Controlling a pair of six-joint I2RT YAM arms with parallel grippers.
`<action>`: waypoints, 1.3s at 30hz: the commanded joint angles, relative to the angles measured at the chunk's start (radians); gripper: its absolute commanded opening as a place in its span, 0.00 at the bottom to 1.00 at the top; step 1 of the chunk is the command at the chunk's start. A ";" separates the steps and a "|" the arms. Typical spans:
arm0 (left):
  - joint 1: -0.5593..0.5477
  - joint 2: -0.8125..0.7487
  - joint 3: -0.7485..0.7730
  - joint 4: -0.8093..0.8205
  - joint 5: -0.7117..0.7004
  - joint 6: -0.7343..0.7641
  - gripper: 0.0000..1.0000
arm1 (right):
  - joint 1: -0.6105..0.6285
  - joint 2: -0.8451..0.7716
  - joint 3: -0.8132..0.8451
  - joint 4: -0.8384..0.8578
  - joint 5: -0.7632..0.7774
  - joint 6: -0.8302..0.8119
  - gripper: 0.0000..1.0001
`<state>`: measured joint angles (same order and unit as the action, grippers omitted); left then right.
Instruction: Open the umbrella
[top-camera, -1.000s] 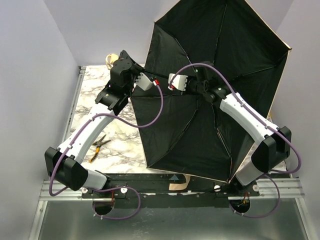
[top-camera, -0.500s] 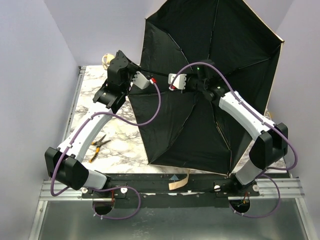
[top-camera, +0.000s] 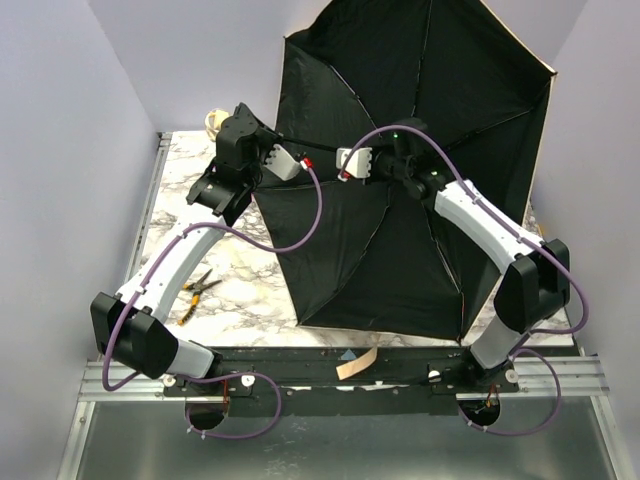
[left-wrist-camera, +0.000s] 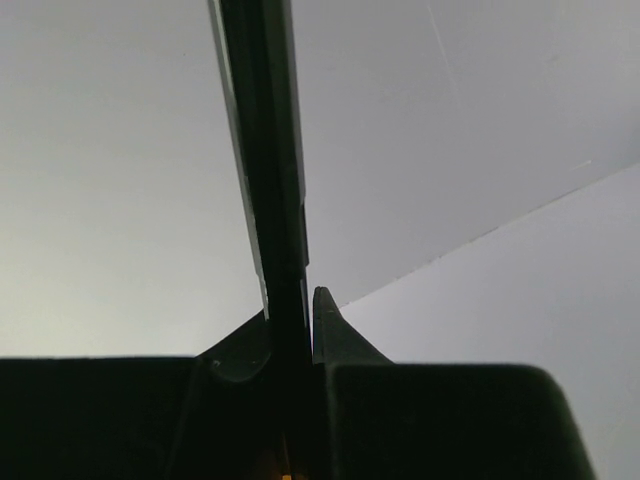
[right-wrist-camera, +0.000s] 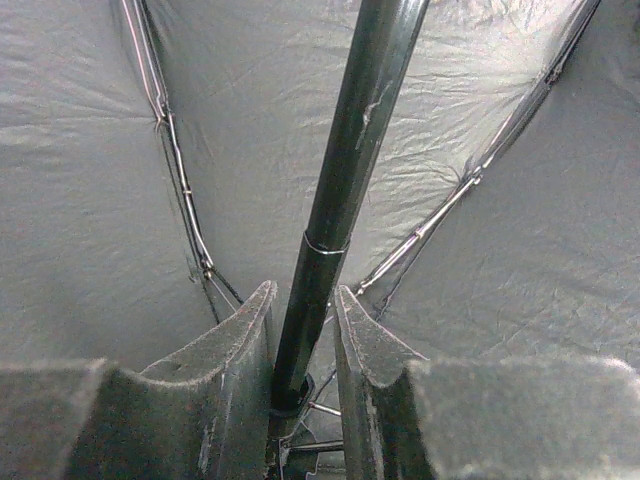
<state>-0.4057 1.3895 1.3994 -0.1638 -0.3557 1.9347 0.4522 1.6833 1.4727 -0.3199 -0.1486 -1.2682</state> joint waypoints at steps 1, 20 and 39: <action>0.179 -0.155 0.096 0.043 -0.224 0.057 0.00 | -0.354 0.109 -0.093 -0.392 0.695 -0.100 0.31; 0.127 -0.118 0.144 -0.066 -0.194 -0.089 0.00 | -0.280 -0.036 -0.087 -0.329 0.402 -0.106 0.38; 0.005 -0.005 0.188 -0.282 -0.291 -0.436 0.00 | 0.032 -0.234 0.193 -0.261 -0.174 0.338 0.86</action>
<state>-0.3969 1.3949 1.5253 -0.4149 -0.5346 1.6749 0.4366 1.5364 1.5650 -0.5629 -0.2062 -1.1000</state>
